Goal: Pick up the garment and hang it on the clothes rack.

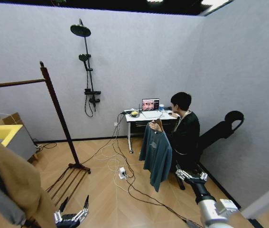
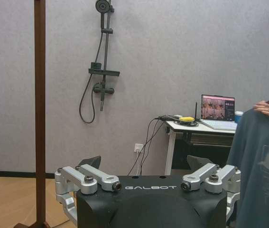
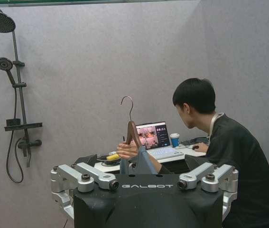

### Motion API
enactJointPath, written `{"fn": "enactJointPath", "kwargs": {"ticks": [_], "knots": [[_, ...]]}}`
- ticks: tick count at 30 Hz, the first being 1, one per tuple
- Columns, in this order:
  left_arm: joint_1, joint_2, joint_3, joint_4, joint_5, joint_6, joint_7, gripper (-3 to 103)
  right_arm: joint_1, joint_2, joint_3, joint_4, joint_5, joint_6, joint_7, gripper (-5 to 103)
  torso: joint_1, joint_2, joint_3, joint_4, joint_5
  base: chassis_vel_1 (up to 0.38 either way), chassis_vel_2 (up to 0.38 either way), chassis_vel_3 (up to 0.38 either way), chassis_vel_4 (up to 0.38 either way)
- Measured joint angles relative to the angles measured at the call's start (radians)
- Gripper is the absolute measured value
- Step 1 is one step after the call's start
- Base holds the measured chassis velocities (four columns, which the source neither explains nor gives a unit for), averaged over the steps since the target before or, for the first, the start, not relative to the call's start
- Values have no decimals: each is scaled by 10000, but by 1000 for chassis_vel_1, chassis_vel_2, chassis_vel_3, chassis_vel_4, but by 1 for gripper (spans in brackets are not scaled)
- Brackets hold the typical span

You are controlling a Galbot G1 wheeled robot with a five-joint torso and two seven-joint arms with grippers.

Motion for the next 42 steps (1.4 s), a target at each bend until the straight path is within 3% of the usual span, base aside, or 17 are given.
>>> {"fn": "enactJointPath", "kwargs": {"ticks": [1, 3, 4, 7, 10, 14, 15, 18, 22, 24, 32, 42], "knots": [[0, -1, -1, -1, 1, 0, 0, 100, 9, 1, -10, -5, 0, -4, -7, 100, -2, 0, 1, 1, 20, -327, 360, 342, -354], [0, -2, 1, -1, 0, 0, 4, 100, 18, 5, -14, -31, 1, -5, -8, 100, 0, -1, 1, 3, 20, -339, 345, 352, -354], [-1, 0, -1, 0, 0, 0, 0, 100, 22, 9, -16, -55, -1, -5, -14, 100, -1, 0, 0, -1, -1, -367, 323, 370, -341], [0, -2, 0, -1, 0, 0, -1, 100, 55, -35, 8, -88, 8, -5, -13, 100, -2, -1, 1, 1, 20, -354, 336, 358, -361], [0, 2, -1, -1, 0, 0, 0, 100, 113, -84, 73, -109, 22, -28, 8, 100, -1, 0, 0, -1, 0, -351, 360, 358, -349], [0, -2, -1, -1, 1, 0, 0, 100, 168, -151, 136, -126, -80, -52, 160, 100, 1, -2, 2, 5, 19, -352, 371, 364, -362], [0, 2, -1, -1, 0, 0, 0, 100, 157, -169, 196, -52, -135, -139, 162, 100, 3, -2, 1, 0, 5, -360, 331, 334, -338], [-1, -1, -2, -2, 0, 0, -3, 100, 181, -206, 332, 189, -174, -456, 320, 100, 2, -2, 1, 2, 21, -317, 311, 318, -340], [-4, 2, 0, -2, 0, 0, 1, 100, 354, -300, 583, 229, -162, -731, 375, 100, 17, -7, 4, -4, 8, -223, 221, 223, -225], [-2, -1, 0, -2, 0, 0, 0, 100, 541, -348, 683, 195, -212, -947, 359, 100, 11, -7, 4, 6, 15, -142, 154, 47, -66], [2, -1, -1, -2, 0, 0, 0, 100, 811, -359, 691, 39, -300, -1518, 403, 100, -18, 7, -4, -2, 13, 31, -24, -12, 44], [-1, -1, -1, -1, 0, 0, 0, 100, 1590, -896, 858, -816, 284, -1892, -471, 96, 3, -1, 2, 1, 11, 19, -22, -27, 14]]}}
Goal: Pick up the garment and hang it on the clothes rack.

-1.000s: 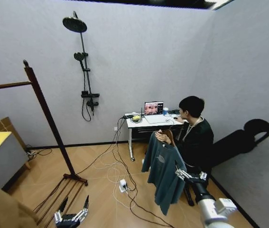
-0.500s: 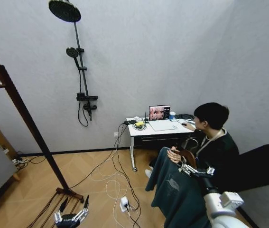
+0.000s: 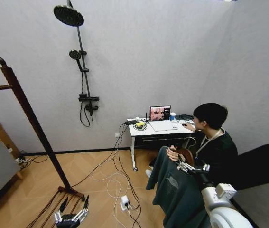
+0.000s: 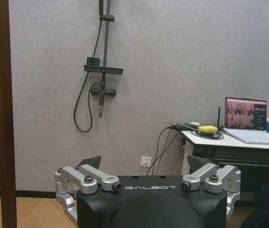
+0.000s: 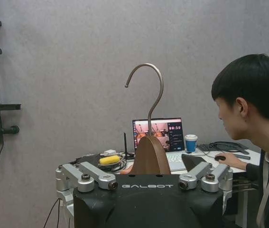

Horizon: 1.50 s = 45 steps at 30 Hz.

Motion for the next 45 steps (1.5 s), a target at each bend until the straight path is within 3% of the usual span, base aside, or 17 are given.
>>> {"fn": "enactJointPath", "kwargs": {"ticks": [2, 6, 8, 10, 11, 14, 19, 21, 23, 24, 39, 45], "knots": [[0, 0, 0, 0, 0, 0, 0, 100, 114, -128, 12, -151, 42, -64, -93, 91, 0, -1, 0, 1, 2, 0, 0, 0, 0], [0, 0, 0, 0, 0, 0, 0, 100, 330, -412, 19, -406, 95, -121, -275, 70, -1, 0, 0, 1, 1, 0, 0, 0, 0], [0, 0, 0, 0, 0, 0, 0, 100, 334, -427, 19, -407, 99, -129, -292, 70, -2, 0, -1, 1, 1, 0, 0, 0, 0], [0, 0, 0, 0, 0, 0, 0, 100, 317, -441, 9, -405, 101, -140, -325, 59, -4, 0, -1, 0, 1, 0, 0, 0, 0], [0, 0, 0, 0, 0, 0, 0, 100, 317, -441, 9, -405, 101, -140, -325, 59, -4, 0, -1, 0, 1, 0, 0, 0, 0], [0, 0, 0, 0, 0, 0, 0, 100, 301, -383, 11, -387, 96, -143, -322, 42, -5, 0, -1, 0, 0, 0, 0, 0, 0], [0, 0, 0, 0, 0, 0, 0, 100, 320, -342, 13, -402, 40, -140, -288, 32, -4, 1, -1, 0, 0, 0, 0, 0, 0], [0, 0, 0, -1, 0, 0, 0, 100, 340, -354, 15, -406, 26, -125, -266, 20, -4, 0, -1, 1, 1, 0, 0, 0, 0], [0, 0, 0, 0, 0, 0, 0, 100, 350, -361, 14, -402, 29, -109, -256, 20, -4, 0, -1, 3, -1, 0, 0, 0, 0], [0, 0, -1, 0, 0, 0, 0, 100, 357, -361, 14, -402, 28, -99, -229, 11, -4, 1, -2, 3, -1, 0, 0, 0, 0], [0, 0, 0, 0, 0, 0, 0, 100, 312, -449, 27, 30, 88, 78, -196, 9, -4, 0, -1, -1, 1, 0, 0, 0, 0], [0, 0, 0, 0, 0, 0, 0, 100, 409, -580, -291, 263, 296, 502, -372, 9, -4, 1, -2, 0, 0, 0, 0, 0, 0]]}}
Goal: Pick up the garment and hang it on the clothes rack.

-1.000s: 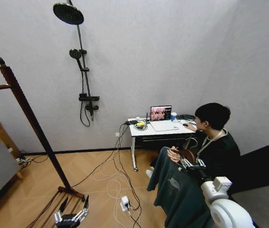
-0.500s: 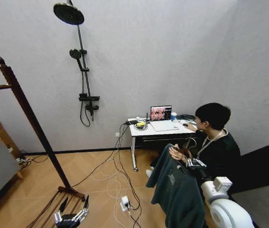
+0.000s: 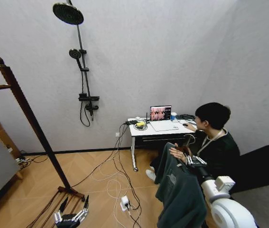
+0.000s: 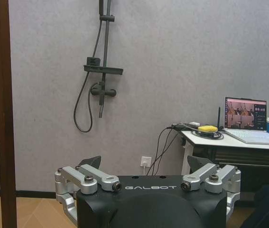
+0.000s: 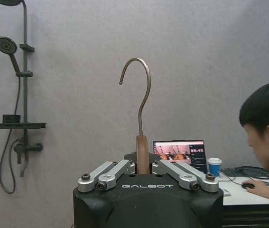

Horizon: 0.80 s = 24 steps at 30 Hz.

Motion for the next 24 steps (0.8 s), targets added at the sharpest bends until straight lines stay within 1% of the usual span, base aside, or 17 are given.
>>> {"fn": "enactJointPath", "kwargs": {"ticks": [5, 7, 12, 15, 22, 24], "knots": [[0, 0, 0, 0, 0, 0, 0, 100, 270, -203, -332, -75, 95, 59, -93, 9, 0, 0, 0, -1, 0, 0, 0, 0, 0], [0, 0, 0, -1, 0, 0, 0, 100, 687, -322, -597, -278, 153, 52, -93, 9, 0, 0, 0, 0, 0, 0, 0, 0, 0], [0, 0, 0, 0, 1, 0, 0, 100, 1126, -356, -855, -524, 180, 29, -104, 9, 0, 0, 1, 0, 0, 0, 0, 0, 0], [0, 0, 0, 0, 0, 0, 0, 100, 1845, -361, -1206, -868, 329, -4, -127, 9, 0, 0, 0, 0, 0, 0, 0, 0, 0], [0, 0, 0, 0, 0, 0, 0, 100, 2289, -381, -1447, -1043, 412, 33, -207, 9, 0, 0, 1, -1, 0, 0, 0, 0, 0], [0, 0, 0, 0, 1, 0, 1, 100, 2487, -523, -1601, -1108, 516, 37, -206, 9, 0, 0, 1, -1, 0, 54, 75, 67, 47]]}}
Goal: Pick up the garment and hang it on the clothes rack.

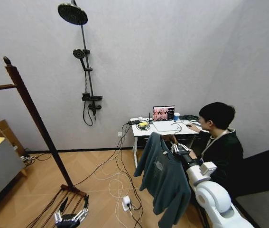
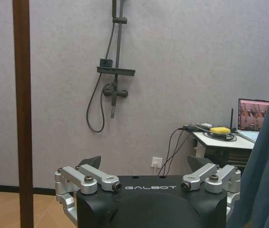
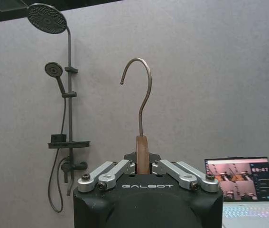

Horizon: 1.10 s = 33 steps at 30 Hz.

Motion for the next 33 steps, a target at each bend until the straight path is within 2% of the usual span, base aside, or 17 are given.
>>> {"fn": "enactJointPath", "kwargs": {"ticks": [11, 33], "knots": [[0, 0, 0, 0, 0, 0, -1, 100, 772, -379, -806, -234, 298, -26, 93, 9, 0, 0, 0, 1, -1, 86, 91, 93, 89], [0, 0, 0, 0, 0, 0, 0, 100, 1537, -312, -1648, -364, 489, 154, 390, 9, 0, 1, -1, 1, 0, 116, 116, 125, 120]]}}
